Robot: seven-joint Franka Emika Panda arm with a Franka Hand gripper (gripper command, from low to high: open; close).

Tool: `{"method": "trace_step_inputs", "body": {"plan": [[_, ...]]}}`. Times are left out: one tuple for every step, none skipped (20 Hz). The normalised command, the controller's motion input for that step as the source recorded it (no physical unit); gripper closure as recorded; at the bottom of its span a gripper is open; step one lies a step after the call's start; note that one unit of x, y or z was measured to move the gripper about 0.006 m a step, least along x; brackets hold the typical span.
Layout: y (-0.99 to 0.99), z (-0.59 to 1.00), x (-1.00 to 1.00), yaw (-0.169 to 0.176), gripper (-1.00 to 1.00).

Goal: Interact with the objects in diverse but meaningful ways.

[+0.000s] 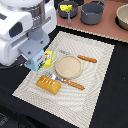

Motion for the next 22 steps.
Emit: {"method": "trace_step_inputs", "body": {"plan": [[-0.05, -0.30, -0.35, 0.002, 1.00], [-0.05, -0.32, -0.35, 0.002, 1.00], [-0.07, -0.34, -0.37, 0.002, 1.00], [-0.07, -0.37, -0.36, 0.002, 1.00], [-0.07, -0.37, -0.35, 0.002, 1.00], [-0.09, -0.39, -0.34, 0.000, 1.00], [-0.10, -0.39, -0.34, 0.000, 1.00], [-0.10, -0.41, -0.34, 0.000, 1.00], [-0.11, -0.41, -0.36, 0.000, 1.00], [-0.11, -0.42, -0.37, 0.000, 1.00], [-0.11, -0.43, -0.37, 0.000, 1.00], [-0.11, -0.43, -0.38, 0.000, 1.00], [-0.11, -0.44, -0.40, 0.000, 1.00], [-0.11, -0.44, -0.40, 0.000, 1.00], [-0.11, -0.45, -0.41, 0.000, 1.00], [-0.12, -0.44, -0.41, 0.000, 1.00], [-0.11, -0.44, -0.41, 0.000, 1.00], [-0.11, -0.45, -0.41, 0.000, 1.00], [-0.11, -0.44, -0.42, 0.000, 1.00], [-0.11, -0.44, -0.43, 0.000, 1.00], [-0.12, -0.45, -0.44, 0.000, 1.00], [-0.12, -0.44, -0.44, 0.000, 1.00]]}}
